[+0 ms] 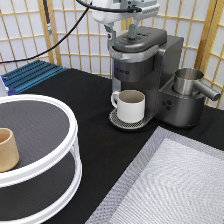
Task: Make coffee
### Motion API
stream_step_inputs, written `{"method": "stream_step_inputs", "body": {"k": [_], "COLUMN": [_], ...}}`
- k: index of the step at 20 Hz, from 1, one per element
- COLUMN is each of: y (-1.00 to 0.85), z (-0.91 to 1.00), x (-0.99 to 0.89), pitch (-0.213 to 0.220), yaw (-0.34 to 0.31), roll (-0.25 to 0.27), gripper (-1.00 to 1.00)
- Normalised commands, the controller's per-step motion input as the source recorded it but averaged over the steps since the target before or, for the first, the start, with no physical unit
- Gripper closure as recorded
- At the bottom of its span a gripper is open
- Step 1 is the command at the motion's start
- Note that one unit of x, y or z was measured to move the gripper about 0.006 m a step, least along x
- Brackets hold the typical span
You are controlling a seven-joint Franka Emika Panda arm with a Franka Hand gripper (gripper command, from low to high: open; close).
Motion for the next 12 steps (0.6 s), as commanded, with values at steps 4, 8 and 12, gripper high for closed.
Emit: {"method": "stream_step_inputs", "body": {"k": [4,8,12], "y": [-0.02,-0.07,-0.25], "z": [-0.75,-1.0,0.8], "x": [-0.23,-0.32,-0.34], "pitch": [0.021,0.0,-0.027], "yaw": [0.021,0.049,0.025], "roll": [-0.002,-0.002,-0.049], "gripper": [-1.0,-1.0,-1.0]}}
